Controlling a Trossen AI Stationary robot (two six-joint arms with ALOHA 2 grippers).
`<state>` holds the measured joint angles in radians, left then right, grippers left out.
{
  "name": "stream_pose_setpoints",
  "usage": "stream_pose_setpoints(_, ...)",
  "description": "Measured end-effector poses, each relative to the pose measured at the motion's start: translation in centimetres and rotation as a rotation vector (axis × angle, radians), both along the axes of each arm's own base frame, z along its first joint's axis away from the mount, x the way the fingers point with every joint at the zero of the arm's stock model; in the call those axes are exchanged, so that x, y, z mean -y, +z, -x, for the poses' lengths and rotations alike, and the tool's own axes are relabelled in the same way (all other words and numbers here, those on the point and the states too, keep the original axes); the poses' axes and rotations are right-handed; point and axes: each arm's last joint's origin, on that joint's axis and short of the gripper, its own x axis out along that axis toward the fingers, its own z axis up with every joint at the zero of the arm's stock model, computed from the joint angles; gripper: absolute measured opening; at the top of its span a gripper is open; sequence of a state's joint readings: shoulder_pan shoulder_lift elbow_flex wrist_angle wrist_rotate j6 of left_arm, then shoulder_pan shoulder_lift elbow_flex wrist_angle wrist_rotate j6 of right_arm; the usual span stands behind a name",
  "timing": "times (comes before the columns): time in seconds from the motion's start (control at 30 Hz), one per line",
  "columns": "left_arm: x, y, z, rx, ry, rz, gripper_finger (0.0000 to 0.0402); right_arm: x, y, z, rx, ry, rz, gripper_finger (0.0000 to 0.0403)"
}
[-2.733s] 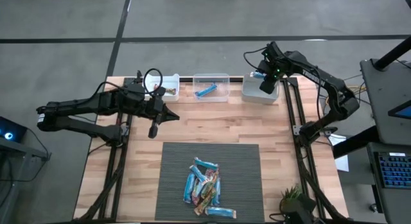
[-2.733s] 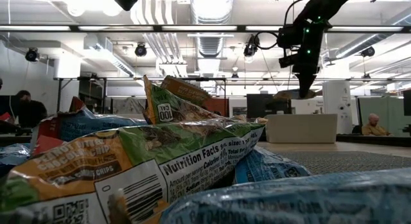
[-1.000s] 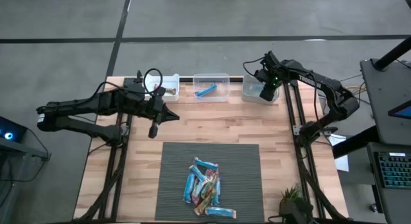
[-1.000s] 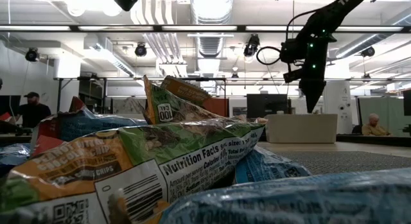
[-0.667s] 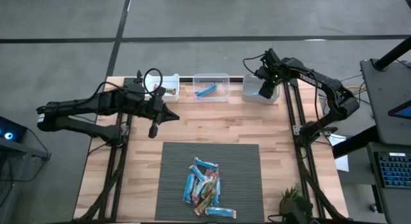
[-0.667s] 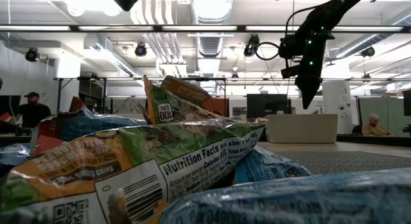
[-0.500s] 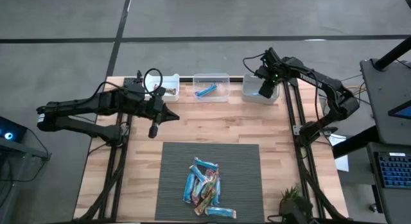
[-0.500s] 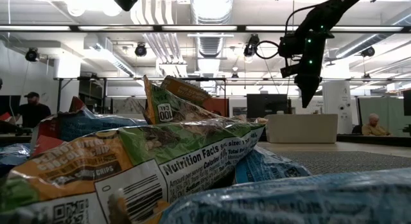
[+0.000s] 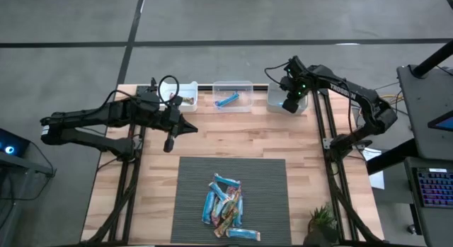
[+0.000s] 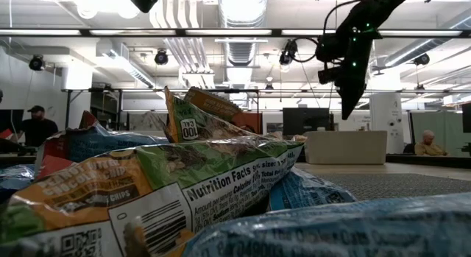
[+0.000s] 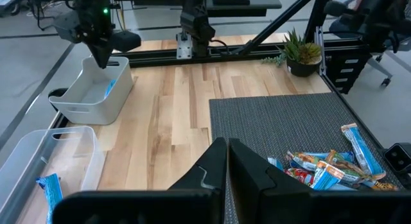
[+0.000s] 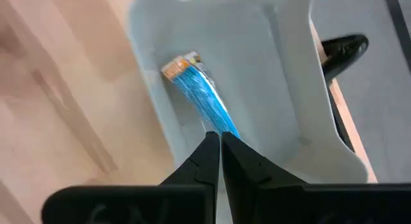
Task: Pick and place Granola Bars by type
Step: Put the yellow granola bar into the gray bin
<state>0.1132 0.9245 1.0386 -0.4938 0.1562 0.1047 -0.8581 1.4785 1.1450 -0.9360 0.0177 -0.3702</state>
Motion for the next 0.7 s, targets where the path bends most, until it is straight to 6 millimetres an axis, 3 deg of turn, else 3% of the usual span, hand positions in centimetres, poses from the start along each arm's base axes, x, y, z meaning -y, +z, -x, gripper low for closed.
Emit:
stream_pose_setpoints(0.17,0.0,0.0,0.0,0.000,-0.001,-0.004,0.0000,-1.5,2.5,-1.2,0.079,0.033,0.051,0.0009)
stream_pose_setpoints(0.37,0.0,0.0,0.0,0.001,-0.003,-0.009,0.0000,-4.1,6.8,-2.6,0.289,0.091,0.044,0.0009)
stream_pose_setpoints(0.7,0.0,0.0,0.0,0.001,-0.004,-0.010,0.0000,-11.3,11.5,-5.0,0.481,0.256,0.032,0.0009)
